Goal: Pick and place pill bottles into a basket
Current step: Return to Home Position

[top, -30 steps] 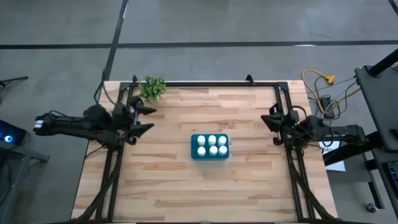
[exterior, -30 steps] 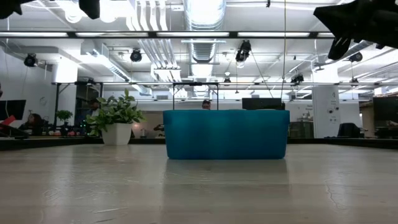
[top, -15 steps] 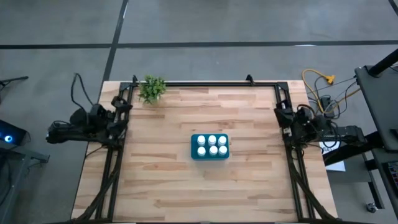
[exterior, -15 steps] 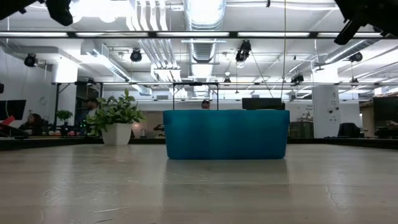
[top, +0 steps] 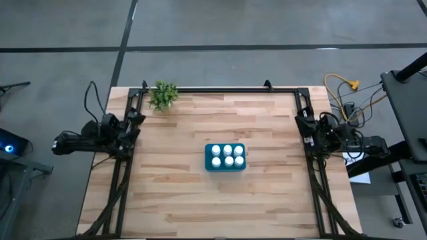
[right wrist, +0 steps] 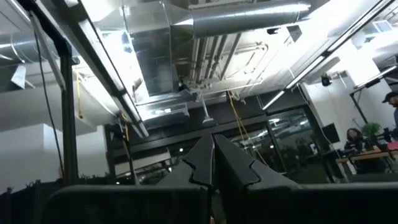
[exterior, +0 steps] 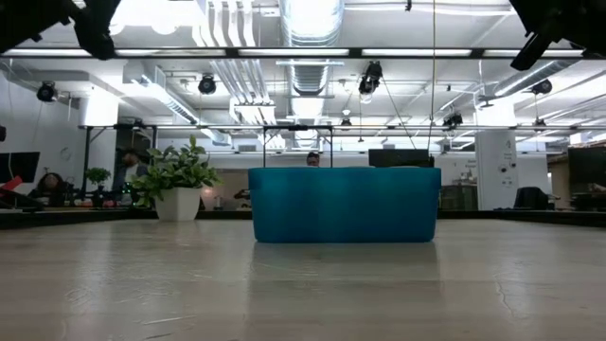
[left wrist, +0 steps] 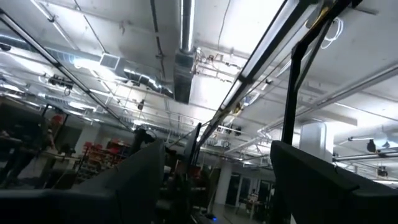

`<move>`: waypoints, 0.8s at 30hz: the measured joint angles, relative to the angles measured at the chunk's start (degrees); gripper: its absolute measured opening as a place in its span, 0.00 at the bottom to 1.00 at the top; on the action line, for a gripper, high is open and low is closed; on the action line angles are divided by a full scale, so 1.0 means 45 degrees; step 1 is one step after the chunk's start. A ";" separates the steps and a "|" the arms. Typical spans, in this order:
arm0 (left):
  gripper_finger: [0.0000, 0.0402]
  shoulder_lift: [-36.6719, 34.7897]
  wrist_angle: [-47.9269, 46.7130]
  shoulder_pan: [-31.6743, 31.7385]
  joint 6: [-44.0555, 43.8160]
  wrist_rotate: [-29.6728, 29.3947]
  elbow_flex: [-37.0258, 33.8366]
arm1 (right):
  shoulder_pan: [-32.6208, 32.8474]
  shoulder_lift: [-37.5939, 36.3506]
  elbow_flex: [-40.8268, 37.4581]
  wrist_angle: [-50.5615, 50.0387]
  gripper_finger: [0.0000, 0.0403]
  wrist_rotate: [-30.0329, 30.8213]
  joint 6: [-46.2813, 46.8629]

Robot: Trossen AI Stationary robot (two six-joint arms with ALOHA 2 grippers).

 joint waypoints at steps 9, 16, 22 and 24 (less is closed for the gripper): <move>0.68 -0.0146 0.0835 0.0000 0.0152 0.0097 -0.1356 | -0.0005 -0.0015 0.0000 -0.0869 0.02 0.0037 -0.0101; 0.68 0.0146 0.0587 0.0000 0.0759 0.0110 -0.1366 | -0.0005 -0.0015 0.0000 -0.3353 0.02 0.0012 -0.0060; 0.68 0.0300 0.0249 0.0000 0.0739 0.0149 -0.1371 | -0.0001 -0.0014 -0.0015 -0.6971 0.02 -0.0009 0.0540; 0.68 0.0297 -0.0014 0.0000 0.0709 0.0160 -0.1371 | 0.0000 -0.0010 -0.0015 -0.7666 0.02 -0.0070 0.0693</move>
